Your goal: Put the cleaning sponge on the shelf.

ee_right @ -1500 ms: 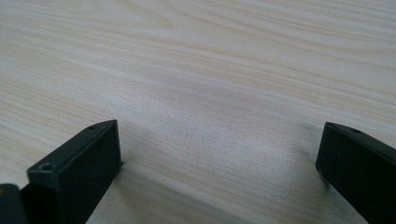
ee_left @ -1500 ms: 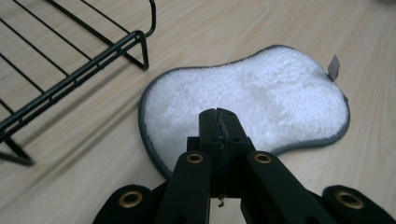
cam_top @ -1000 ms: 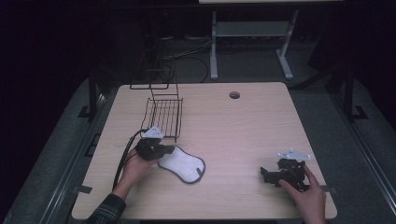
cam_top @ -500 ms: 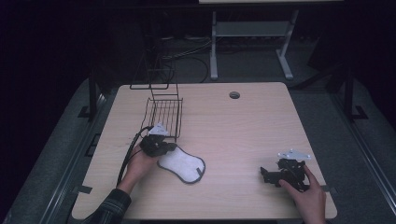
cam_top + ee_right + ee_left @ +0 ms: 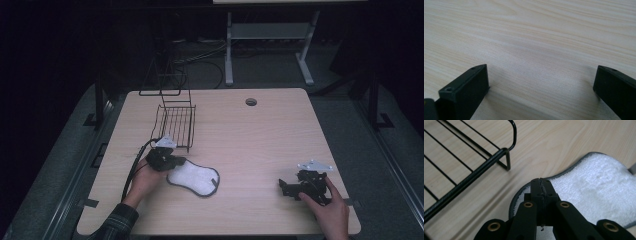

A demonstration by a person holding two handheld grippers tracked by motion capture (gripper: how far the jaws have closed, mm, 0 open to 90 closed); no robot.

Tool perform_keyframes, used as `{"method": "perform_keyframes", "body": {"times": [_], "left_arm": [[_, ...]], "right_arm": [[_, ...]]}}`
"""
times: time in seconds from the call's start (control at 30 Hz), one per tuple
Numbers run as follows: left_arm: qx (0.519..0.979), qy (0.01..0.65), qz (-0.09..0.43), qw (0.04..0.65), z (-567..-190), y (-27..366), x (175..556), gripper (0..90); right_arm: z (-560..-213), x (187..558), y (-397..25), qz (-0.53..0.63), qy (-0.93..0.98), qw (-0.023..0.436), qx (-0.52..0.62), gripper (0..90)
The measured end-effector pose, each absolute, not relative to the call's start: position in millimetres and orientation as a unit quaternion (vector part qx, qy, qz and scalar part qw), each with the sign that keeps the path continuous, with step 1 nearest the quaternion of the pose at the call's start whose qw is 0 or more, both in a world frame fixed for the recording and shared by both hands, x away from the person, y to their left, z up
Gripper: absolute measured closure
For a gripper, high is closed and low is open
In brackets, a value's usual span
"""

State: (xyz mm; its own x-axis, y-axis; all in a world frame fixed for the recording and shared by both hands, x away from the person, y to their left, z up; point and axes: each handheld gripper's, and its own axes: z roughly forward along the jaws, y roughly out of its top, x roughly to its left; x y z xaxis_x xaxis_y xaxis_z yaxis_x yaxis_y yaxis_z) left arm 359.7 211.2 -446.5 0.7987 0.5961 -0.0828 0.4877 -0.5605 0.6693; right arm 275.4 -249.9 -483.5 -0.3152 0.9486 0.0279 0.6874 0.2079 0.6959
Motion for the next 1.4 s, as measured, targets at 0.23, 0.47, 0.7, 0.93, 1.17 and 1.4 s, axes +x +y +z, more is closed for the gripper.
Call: {"method": "perform_keyframes", "body": {"times": [0.23, 0.47, 0.7, 0.93, 1.17, 1.4], "left_arm": [[0.879, 0.313, 0.071, 0.352, -446, 220, 349, 89.8], [0.88, 0.315, 0.07, 0.349, -445, 227, 337, 89.8], [0.878, 0.319, 0.066, 0.351, -446, 233, 326, 89.8], [0.878, 0.321, 0.064, 0.35, -446, 238, 319, 89.9], [0.879, 0.319, 0.064, 0.35, -445, 238, 319, 89.8], [0.87, 0.32, 0.063, 0.368, -439, 237, 319, 88.3]], "right_arm": [[-483, 275, -250, 0.312, 0.749, 0.209, 0.546, 0.0], [-483, 275, -250, 0.312, 0.749, 0.209, 0.546, 0.0], [-483, 275, -250, 0.312, 0.749, 0.209, 0.546, 0.0], [-483, 275, -250, 0.312, 0.749, 0.209, 0.546, 0.0], [-483, 275, -250, 0.312, 0.749, 0.209, 0.546, 0.0], [-483, 275, -250, 0.312, 0.749, 0.209, 0.546, 0.0]]}}
